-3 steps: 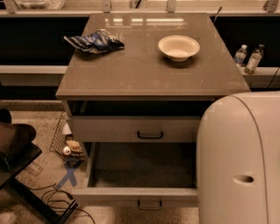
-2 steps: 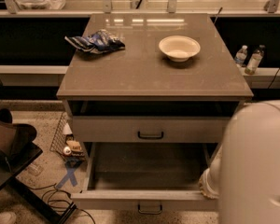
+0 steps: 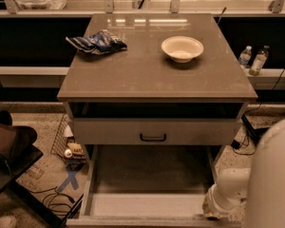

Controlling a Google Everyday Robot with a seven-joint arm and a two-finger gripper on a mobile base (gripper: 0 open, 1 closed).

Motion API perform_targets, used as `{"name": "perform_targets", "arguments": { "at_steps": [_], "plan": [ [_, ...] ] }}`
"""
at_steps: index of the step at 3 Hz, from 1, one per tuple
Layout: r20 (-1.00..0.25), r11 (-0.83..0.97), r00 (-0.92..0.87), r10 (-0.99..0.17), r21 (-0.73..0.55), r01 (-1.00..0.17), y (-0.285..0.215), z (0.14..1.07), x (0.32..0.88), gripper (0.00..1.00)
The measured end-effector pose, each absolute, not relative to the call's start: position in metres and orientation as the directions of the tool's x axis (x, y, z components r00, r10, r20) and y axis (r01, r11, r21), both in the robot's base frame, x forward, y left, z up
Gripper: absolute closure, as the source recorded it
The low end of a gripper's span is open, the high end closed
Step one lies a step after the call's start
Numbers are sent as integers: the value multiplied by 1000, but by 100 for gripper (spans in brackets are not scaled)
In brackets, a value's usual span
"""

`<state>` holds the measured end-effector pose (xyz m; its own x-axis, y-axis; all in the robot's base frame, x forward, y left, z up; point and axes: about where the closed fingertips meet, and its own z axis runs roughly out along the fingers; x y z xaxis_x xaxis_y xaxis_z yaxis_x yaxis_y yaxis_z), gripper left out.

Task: Open middle drawer

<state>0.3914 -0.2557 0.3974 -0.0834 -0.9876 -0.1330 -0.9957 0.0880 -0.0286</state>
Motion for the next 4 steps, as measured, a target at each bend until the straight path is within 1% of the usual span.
{"name": "perform_targets", "arguments": {
  "at_steps": [1,2,4],
  "plan": [
    [-149,68,-70,-986,18,-997,-247,397,376,87],
    [-150,68,-71,-986,20,-997,-246,396,374,55],
    [-150,68,-70,-986,23,-997,-246,395,373,9]
  ]
}}
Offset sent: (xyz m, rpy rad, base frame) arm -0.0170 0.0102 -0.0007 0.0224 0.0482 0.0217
